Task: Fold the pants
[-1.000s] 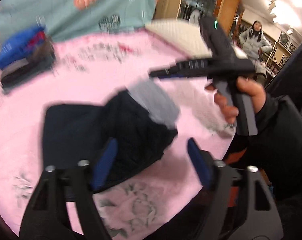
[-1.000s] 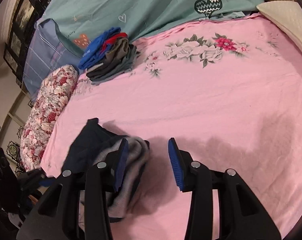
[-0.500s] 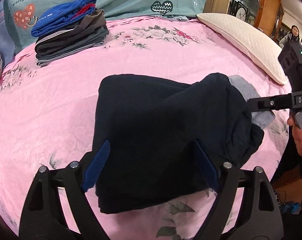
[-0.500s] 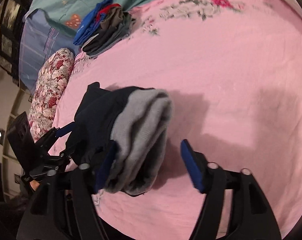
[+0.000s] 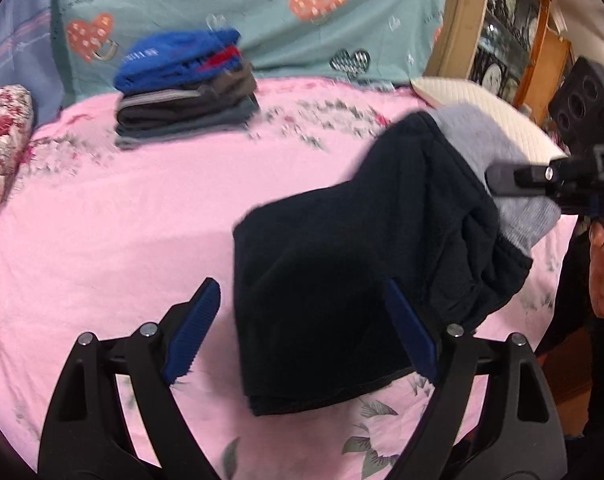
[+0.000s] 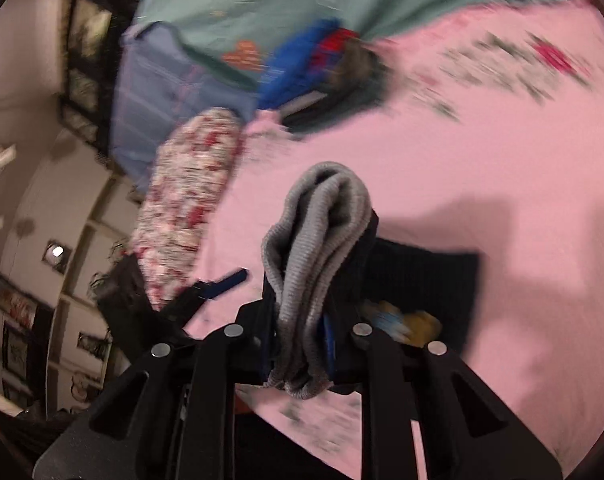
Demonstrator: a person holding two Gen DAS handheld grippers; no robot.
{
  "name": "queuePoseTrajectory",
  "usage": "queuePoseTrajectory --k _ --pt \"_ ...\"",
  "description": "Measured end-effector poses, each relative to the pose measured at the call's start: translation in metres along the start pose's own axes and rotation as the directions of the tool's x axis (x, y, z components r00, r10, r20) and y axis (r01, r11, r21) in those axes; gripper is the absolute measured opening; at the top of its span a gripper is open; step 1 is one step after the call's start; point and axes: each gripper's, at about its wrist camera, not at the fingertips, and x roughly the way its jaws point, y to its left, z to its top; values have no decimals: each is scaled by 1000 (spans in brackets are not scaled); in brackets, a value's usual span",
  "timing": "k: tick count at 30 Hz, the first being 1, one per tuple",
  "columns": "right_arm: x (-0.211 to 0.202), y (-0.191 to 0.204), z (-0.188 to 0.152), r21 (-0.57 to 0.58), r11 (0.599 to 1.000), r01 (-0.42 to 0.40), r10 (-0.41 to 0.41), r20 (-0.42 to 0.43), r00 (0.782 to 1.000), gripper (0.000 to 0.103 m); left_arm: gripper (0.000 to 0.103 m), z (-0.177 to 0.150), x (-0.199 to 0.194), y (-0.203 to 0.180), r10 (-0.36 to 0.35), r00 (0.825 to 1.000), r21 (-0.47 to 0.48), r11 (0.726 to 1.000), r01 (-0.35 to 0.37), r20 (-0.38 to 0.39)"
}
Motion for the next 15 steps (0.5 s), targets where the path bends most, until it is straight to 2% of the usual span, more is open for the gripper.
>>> queuePoseTrajectory --k 2,3,5,7,8,10,11,12,14,15 --pt "2 37 12 -88 994 -64 67 28 997 19 87 7 -19 7 15 999 -17 1000 -14 48" --pt "2 45 14 -112 991 -71 75 32 997 18 87 11 -31 10 24 997 -22 1000 -22 74" --pt "6 39 11 -84 995 -50 51 14 999 19 87 10 -38 12 24 996 -18 1000 -23 82" --pt "15 0 -5 32 999 20 -19 -30 999 19 87 5 -33 10 30 997 6 1000 -30 66" --pt "21 -29 -17 103 990 94 -88 -65 994 19 87 2 -27 9 33 998 12 999 -33 56" --pt "27 -75 -39 199 956 218 -199 -110 974 19 87 -2 -10 8 15 1000 1 1000 -15 19" --pt "28 -93 -48 229 937 263 -240 -122 963 24 87 -3 -3 7 6 1000 -2 1000 -6 3" --pt "26 -108 -55 258 927 273 -251 -114 961 32 87 -5 8 2 -1 1000 5 1000 1 -16" --pt "20 -114 -58 277 928 248 -229 -98 968 42 87 -9 24 -8 -12 999 38 999 13 -42" --pt "15 -109 -56 252 928 276 -261 -91 961 45 87 -12 33 -15 -4 998 65 998 8 -56"
